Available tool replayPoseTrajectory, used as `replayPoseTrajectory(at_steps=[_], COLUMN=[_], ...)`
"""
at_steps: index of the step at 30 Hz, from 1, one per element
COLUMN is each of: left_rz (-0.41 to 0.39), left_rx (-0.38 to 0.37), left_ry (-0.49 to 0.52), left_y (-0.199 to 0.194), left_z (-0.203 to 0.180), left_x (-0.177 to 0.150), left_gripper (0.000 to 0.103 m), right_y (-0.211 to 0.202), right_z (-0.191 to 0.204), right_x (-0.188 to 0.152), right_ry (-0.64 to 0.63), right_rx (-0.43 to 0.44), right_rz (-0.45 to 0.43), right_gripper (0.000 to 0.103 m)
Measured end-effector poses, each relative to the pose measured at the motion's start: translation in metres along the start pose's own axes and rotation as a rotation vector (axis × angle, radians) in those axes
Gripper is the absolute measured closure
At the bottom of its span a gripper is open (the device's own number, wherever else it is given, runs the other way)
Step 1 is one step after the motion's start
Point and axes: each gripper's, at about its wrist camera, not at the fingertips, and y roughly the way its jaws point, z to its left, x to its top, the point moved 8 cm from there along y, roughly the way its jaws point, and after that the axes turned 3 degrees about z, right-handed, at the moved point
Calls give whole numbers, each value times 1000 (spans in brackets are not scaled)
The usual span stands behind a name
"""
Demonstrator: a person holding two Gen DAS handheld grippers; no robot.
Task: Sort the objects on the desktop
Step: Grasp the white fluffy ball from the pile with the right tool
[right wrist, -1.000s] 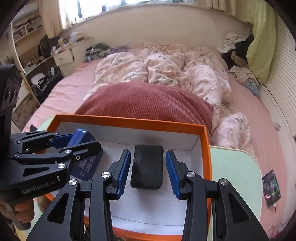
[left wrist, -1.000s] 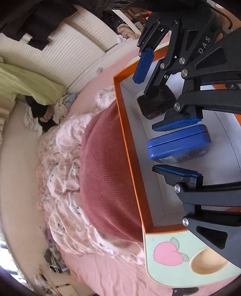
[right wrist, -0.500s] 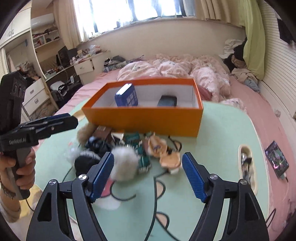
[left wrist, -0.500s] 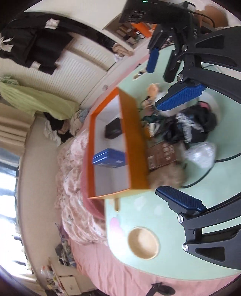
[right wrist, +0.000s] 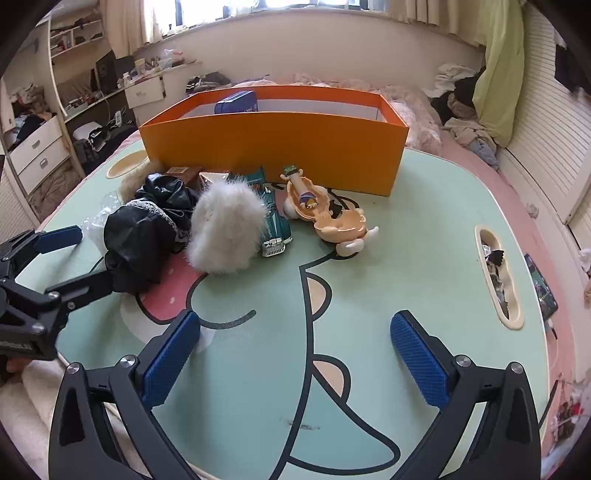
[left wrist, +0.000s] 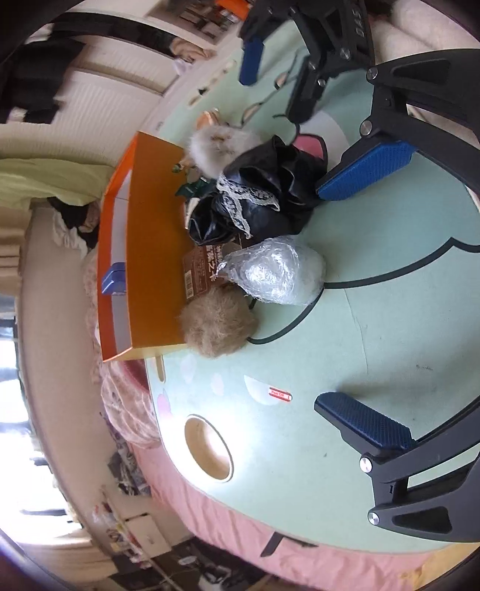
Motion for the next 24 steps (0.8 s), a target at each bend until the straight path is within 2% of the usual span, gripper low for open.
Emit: replayPoseTrajectory(at_steps=[24], left_rz=[1], left_rx=[-20], left_ry=[4], left_y=[0], left_z=[-1], left_x=[-1], left_gripper=[0], right_y=[-7], right_z=[3], right_x=[-4], right_ry=[-3], right_rx=[-6], right_rz=[-24], right_gripper=[0])
